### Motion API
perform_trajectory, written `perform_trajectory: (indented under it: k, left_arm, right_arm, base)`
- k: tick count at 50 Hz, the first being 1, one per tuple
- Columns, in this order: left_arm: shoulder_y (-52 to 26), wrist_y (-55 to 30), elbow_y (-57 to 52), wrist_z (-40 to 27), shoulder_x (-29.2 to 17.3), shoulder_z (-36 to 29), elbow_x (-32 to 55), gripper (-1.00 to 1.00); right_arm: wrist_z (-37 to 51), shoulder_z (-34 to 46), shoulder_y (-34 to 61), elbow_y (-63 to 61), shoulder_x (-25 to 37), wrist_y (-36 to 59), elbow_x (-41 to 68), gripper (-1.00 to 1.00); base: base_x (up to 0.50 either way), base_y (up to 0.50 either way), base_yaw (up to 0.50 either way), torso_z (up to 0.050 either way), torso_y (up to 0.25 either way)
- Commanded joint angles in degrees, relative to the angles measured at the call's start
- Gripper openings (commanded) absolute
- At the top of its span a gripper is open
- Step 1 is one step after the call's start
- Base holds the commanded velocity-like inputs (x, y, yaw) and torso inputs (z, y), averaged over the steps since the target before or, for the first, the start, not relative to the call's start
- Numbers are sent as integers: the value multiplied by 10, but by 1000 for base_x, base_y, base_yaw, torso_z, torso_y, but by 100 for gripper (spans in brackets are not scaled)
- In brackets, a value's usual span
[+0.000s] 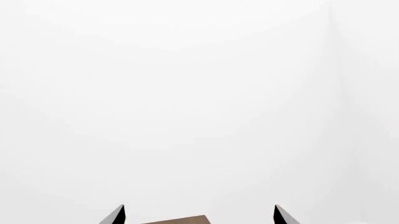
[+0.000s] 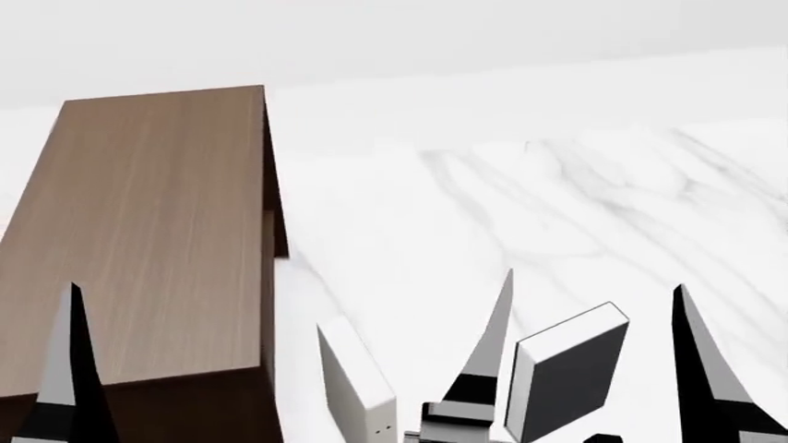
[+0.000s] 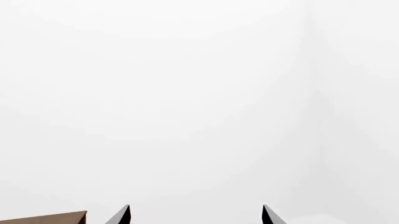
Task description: Pick up the book in the middle and place it on the cabinet shelf.
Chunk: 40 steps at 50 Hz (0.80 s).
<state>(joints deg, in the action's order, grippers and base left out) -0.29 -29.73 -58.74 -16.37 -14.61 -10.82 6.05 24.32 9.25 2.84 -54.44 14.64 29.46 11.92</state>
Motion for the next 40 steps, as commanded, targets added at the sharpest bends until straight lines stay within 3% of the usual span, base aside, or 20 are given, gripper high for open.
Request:
perform_trajectory:
  k: [1, 16, 26, 32, 40]
  left_arm:
    - [-3, -3, -3, -7, -6, -4, 6, 100]
    - [-7, -5, -11, -27, -22, -4, 24, 100]
    - [-20, 3, -12, -89, -68, -17, 76, 100]
    - [-38, -5, -12, -131, -104, -52, 81, 100]
    - [-43, 1, -10, -148, -119, -59, 99, 100]
  right_arm:
    - [8, 5, 4, 2, 4, 8, -2, 100]
    - [15, 7, 5, 2, 7, 11, 2, 100]
    - [19, 11, 6, 1, 10, 12, 4, 100]
    - [20, 10, 7, 2, 11, 12, 7, 100]
    - [22, 12, 9, 5, 13, 12, 8, 100]
  base:
    - [0, 0, 0, 50, 0]
    - [0, 0, 0, 50, 0]
    - [0, 0, 0, 50, 0]
    - [0, 0, 0, 48, -134]
    - [0, 0, 0, 44, -174]
